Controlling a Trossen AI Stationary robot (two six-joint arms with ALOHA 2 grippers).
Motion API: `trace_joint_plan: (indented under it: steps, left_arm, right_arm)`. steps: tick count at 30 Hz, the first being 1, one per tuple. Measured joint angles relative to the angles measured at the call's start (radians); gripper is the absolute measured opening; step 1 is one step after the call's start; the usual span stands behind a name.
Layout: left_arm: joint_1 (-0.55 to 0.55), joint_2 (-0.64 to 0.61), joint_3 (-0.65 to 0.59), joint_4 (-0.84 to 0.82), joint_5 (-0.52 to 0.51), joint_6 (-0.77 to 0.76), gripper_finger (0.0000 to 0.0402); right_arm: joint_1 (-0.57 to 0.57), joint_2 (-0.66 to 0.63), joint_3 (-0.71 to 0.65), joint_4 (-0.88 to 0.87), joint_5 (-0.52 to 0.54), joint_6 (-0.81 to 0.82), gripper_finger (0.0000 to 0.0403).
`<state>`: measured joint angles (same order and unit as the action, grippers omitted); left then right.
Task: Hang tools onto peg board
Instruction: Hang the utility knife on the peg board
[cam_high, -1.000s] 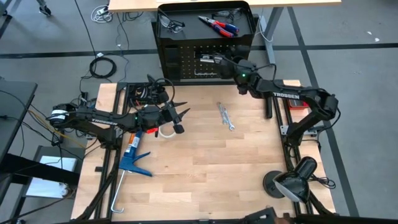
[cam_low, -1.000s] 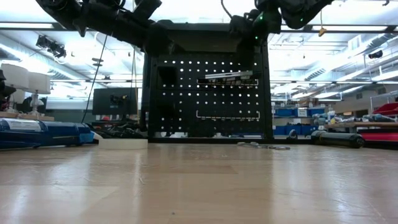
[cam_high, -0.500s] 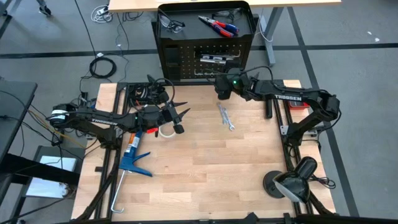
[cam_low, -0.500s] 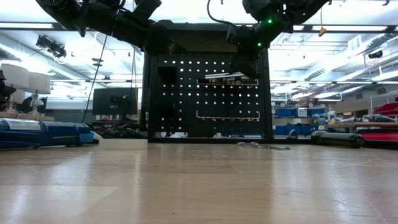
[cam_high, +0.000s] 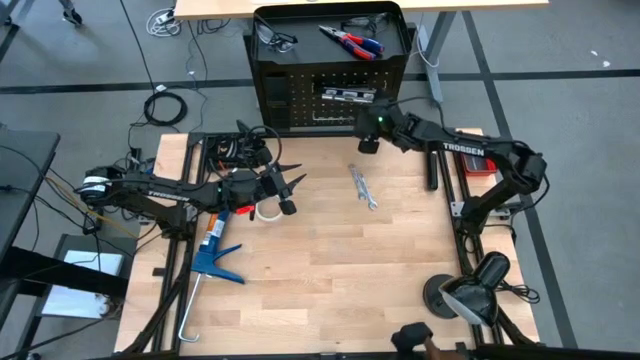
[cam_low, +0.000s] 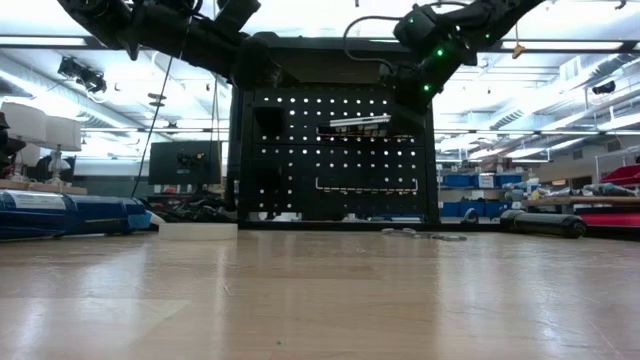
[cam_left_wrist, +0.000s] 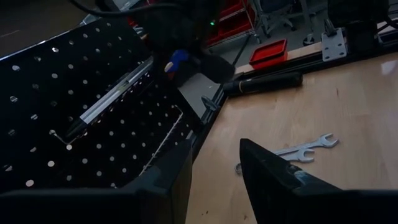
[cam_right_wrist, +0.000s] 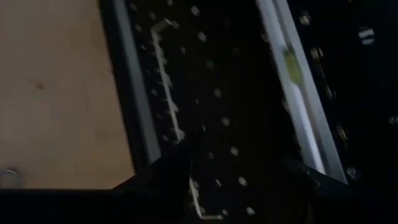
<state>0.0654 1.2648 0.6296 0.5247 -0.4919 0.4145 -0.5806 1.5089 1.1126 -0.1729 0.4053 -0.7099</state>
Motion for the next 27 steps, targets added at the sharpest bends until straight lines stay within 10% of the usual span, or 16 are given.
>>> trace_joint_plan:
  steps: [27]
  left_arm:
    - [0.0, 0.0, 0.0, -0.007, 0.0, 0.004, 0.014]
  right_arm:
    - [-0.098, -0.003, 0.0, 0.196, 0.042, -0.086, 0.0165]
